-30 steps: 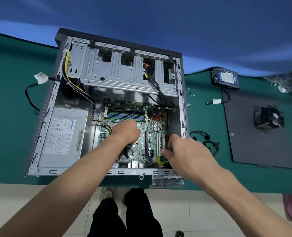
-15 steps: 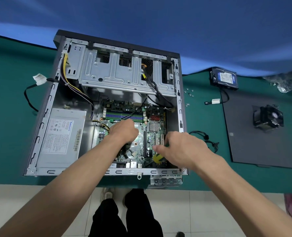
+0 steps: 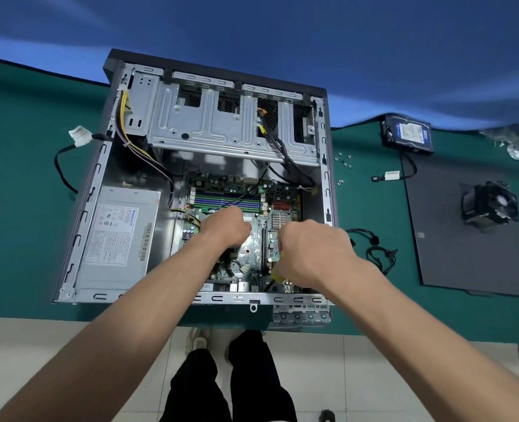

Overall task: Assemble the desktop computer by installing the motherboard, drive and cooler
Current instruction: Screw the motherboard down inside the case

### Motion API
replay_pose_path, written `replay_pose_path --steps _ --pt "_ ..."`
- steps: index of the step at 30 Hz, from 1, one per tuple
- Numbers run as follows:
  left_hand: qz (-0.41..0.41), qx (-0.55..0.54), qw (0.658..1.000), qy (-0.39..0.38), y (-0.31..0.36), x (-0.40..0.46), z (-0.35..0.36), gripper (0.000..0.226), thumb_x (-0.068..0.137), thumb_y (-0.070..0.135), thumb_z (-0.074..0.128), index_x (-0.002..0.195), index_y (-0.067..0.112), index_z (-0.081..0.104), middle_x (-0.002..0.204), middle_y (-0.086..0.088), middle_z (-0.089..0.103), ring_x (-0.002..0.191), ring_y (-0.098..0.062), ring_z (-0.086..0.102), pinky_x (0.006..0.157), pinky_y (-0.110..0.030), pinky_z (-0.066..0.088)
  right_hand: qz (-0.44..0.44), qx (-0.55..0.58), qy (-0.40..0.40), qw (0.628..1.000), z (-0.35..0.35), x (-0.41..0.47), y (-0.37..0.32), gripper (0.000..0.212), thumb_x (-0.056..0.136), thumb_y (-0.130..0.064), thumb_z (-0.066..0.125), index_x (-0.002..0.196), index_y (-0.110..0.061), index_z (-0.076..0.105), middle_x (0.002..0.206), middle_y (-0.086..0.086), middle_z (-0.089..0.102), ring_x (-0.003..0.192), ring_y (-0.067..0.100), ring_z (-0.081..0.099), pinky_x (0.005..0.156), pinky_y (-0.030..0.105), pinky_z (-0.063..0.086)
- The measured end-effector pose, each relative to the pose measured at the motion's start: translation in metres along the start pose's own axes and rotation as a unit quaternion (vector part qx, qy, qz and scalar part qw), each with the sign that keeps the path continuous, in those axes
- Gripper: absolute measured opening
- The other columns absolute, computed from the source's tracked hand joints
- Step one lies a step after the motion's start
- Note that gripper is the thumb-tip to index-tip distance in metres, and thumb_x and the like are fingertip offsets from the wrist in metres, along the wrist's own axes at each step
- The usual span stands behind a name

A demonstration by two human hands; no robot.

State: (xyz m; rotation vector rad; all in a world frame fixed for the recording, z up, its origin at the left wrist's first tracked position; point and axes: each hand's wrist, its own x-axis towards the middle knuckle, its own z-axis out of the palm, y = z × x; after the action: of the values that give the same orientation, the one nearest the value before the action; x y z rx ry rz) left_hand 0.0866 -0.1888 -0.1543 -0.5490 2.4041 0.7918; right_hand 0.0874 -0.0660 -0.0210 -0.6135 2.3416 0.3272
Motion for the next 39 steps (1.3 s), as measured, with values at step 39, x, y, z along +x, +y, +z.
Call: replay_pose_path --steps 39 --pt "0.239 0.182 0.9 0.315 0.184 0.04 -0.028 0.036 0.052 0.005 0.08 0.05 0.013 0.046 0.047 0.0 0.047 0.039 -0.019 0.046 0.036 -0.018 0.028 0.206 0.524 0.17 0.808 0.07 0.178 0.196 0.018 0.087 -0.03 0.058 0.076 -0.016 0.058 0.077 0.006 0.061 0.074 0.029 0.054 0.063 0.03 0.04"
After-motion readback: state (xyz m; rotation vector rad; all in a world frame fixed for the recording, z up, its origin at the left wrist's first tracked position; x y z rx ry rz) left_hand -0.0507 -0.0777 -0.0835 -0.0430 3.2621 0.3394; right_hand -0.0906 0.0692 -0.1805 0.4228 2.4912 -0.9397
